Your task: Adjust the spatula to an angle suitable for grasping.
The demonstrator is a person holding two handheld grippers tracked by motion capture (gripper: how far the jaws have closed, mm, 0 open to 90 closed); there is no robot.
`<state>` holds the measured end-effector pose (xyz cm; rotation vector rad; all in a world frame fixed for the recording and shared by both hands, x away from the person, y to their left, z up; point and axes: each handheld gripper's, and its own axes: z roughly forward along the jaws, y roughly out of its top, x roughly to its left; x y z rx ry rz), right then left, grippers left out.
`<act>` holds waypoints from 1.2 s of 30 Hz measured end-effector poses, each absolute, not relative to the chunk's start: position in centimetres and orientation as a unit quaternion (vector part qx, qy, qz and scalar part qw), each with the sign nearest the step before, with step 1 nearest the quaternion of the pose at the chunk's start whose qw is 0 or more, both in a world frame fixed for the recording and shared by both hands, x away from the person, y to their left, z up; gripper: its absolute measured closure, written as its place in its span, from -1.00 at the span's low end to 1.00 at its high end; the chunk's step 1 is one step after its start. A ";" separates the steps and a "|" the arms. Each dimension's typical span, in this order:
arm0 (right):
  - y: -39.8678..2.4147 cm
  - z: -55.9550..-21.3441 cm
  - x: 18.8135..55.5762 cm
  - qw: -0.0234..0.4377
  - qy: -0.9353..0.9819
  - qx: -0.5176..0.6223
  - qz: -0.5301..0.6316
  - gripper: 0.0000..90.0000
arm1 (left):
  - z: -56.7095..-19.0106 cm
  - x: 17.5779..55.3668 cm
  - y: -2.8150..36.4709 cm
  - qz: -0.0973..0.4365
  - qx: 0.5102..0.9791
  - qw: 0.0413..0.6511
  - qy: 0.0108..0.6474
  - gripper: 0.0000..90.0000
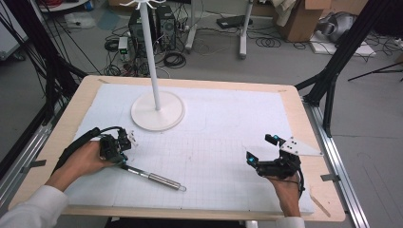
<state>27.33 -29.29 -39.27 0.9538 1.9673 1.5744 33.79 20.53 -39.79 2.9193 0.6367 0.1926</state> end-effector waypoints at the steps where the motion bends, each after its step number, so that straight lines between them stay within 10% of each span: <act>1: -29.3 -39.3 27.4 0.223 0.712 0.344 0.570 -0.99 | -39.8 33.7 20.6 0.062 0.972 0.075 0.212 0.99; 36: -29.2 -39.3 27.4 0.221 0.713 0.345 0.569 -0.99 | -39.6 31.8 21.1 0.029 0.986 0.060 0.151 0.99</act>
